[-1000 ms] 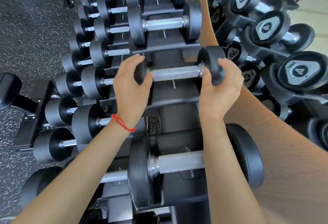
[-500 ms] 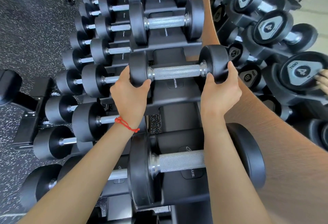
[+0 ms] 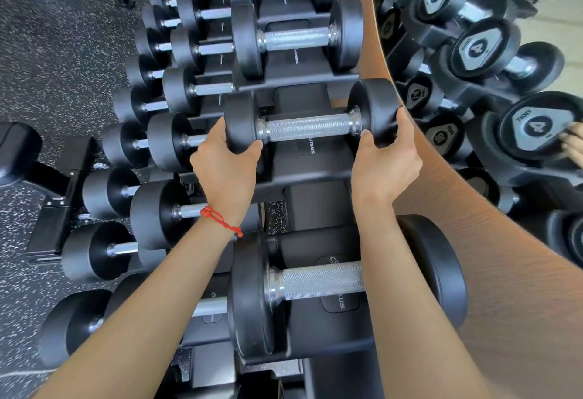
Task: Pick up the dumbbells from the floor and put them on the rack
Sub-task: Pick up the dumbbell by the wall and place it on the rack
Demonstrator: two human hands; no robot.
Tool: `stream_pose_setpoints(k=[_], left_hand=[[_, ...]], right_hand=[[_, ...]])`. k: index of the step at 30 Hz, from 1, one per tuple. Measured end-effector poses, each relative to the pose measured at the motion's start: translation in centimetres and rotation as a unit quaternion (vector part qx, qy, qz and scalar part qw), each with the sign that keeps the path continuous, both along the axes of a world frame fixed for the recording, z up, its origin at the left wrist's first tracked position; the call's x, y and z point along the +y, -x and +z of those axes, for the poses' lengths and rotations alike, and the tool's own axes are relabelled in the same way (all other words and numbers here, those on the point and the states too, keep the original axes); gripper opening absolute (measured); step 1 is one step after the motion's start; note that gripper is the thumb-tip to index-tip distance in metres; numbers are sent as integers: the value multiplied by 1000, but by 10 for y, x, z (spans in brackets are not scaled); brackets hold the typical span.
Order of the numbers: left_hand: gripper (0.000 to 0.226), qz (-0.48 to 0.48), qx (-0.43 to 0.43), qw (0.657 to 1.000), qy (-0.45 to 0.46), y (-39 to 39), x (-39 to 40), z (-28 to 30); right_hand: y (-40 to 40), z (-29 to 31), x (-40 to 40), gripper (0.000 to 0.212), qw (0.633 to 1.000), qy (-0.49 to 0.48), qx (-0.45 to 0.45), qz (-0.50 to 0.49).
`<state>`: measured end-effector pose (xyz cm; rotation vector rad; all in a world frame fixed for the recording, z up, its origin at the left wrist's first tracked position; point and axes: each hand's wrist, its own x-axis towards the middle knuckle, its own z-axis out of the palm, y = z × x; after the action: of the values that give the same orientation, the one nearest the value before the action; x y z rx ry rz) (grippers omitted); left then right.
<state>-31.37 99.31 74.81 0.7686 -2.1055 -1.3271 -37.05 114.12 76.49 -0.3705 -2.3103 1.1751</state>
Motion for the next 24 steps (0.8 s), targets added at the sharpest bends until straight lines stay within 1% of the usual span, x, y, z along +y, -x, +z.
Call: stream_pose_setpoints(k=[3,7,9,13,17,24], left_hand=[[36,-13,9,1000,-17,-4,0,-2],[55,-1,17,997,-70,-14,1,3],[60,5,25,996,-82,-22,3,7],[57,-2,40,997,-63,-40,7,17],[55,-13,42,997,-69,-60,12,23],[51,-46,31,995,-81,-100,29,22]], right_hand=[[-2,0,1,53,1000,0,-5,22],[-11,3,-1,52,998,-18,-6,55],[-18,6,-2,52,997,-24,-3,68],[-37,11,-1,52,994,-29,12,105],[-60,20,-1,52,990,-32,36,130],[-102,34,18,49,990,-53,47,119]])
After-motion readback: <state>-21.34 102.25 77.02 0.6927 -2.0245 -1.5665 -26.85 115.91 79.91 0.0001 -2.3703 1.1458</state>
